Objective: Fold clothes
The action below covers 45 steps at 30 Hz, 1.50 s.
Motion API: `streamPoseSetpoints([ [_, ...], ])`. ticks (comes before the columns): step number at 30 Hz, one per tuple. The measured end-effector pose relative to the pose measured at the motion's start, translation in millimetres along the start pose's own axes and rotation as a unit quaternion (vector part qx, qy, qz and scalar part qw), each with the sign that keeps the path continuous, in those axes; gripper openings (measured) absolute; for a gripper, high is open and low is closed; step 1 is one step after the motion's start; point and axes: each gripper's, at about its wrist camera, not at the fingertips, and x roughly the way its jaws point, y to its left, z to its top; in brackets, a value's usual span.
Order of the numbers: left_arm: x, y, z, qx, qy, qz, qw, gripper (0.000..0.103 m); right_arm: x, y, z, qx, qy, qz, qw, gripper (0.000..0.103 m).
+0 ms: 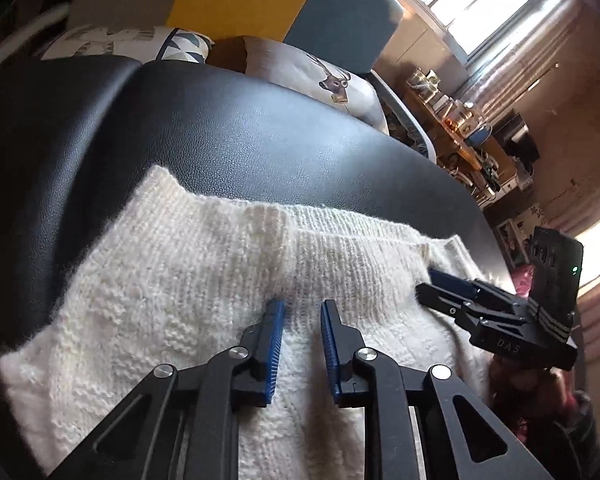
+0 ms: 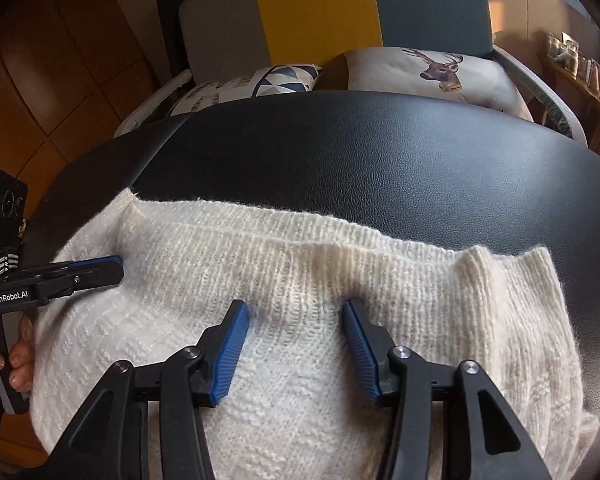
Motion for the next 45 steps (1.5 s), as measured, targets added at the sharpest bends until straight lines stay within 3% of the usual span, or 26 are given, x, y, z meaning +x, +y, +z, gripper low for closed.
streamPoseSetpoints([
  [4, -46.8, 9.4, -1.3, -0.041, -0.046, -0.022, 0.9978, 0.039, -45.0, -10.9, -8.2, 0.036, -0.029, 0.019, 0.999, 0.052],
  [7, -87.8, 30.0, -10.3, -0.070, -0.074, -0.011, 0.9947, 0.057, -78.3, -19.0, -26.0, 0.041, -0.046, 0.026, 0.998, 0.053],
  [13, -131.7, 96.0, -40.9, -0.157, -0.067, -0.007, 0.9853, 0.075, -93.2, -46.1, -83.6, 0.056, -0.014, -0.015, 0.998, 0.054],
  [17, -138.7, 120.9, -56.7, -0.197, -0.049, -0.033, 0.9787, 0.076, -94.7, -59.1, -104.5, 0.087, -0.056, 0.004, 0.995, 0.054],
  [22, -106.4, 106.6, -59.8, -0.180, 0.001, -0.050, 0.9824, 0.076, -90.8, -56.9, -109.1, 0.093, -0.071, -0.003, 0.993, 0.054],
  [27, -80.8, 92.5, -58.8, -0.154, 0.026, -0.038, 0.9870, 0.076, -88.8, -52.8, -112.5, 0.083, -0.078, -0.014, 0.993, 0.055],
  [30, -72.9, 78.6, -57.4, -0.121, 0.034, -0.019, 0.9919, 0.074, -89.8, -54.3, -116.5, 0.080, -0.089, -0.015, 0.993, 0.056],
  [32, -72.5, 70.2, -57.1, -0.093, 0.029, 0.016, 0.9952, 0.052, -90.7, -54.3, -118.4, 0.079, -0.095, -0.016, 0.992, 0.057],
  [33, -73.1, 70.9, -57.1, -0.096, 0.027, 0.022, 0.9948, 0.047, -90.9, -54.3, -119.1, 0.078, -0.097, -0.013, 0.992, 0.058],
  [35, -73.5, 78.6, -58.6, -0.127, 0.024, -0.001, 0.9916, 0.035, -91.3, -53.1, -120.3, 0.075, -0.101, -0.003, 0.992, 0.067],
  [36, -73.0, 82.4, -59.8, -0.142, 0.023, -0.013, 0.9895, 0.035, -91.5, -52.5, -121.0, 0.073, -0.103, 0.002, 0.992, 0.074],
  [39, -73.1, 84.5, -61.5, -0.156, 0.020, -0.016, 0.9875, 0.031, -89.9, -44.6, -116.5, 0.055, -0.086, -0.011, 0.995, 0.076],
  [40, -73.9, 83.3, -61.8, -0.158, 0.017, -0.016, 0.9872, 0.023, -89.9, -41.9, -112.9, 0.045, -0.072, -0.017, 0.996, 0.076],
  [41, -74.7, 82.2, -62.1, -0.163, 0.013, -0.017, 0.9865, 0.020, -91.1, -39.9, -108.3, 0.030, -0.055, -0.019, 0.998, 0.076],
  [42, -75.6, 81.0, -61.7, -0.166, 0.008, -0.017, 0.9859, 0.020, -94.5, -38.7, -103.5, 0.017, -0.045, -0.019, 0.999, 0.070],
  [44, -77.0, 79.4, -60.3, -0.172, -0.004, -0.015, 0.9851, 0.018, -110.2, -39.9, -93.2, -0.007, -0.052, -0.014, 0.999, 0.053],
  [45, -77.0, 79.3, -59.8, -0.175, -0.008, -0.015, 0.9845, 0.018, -119.6, -41.1, -87.7, -0.024, -0.060, -0.013, 0.998, 0.053],
])
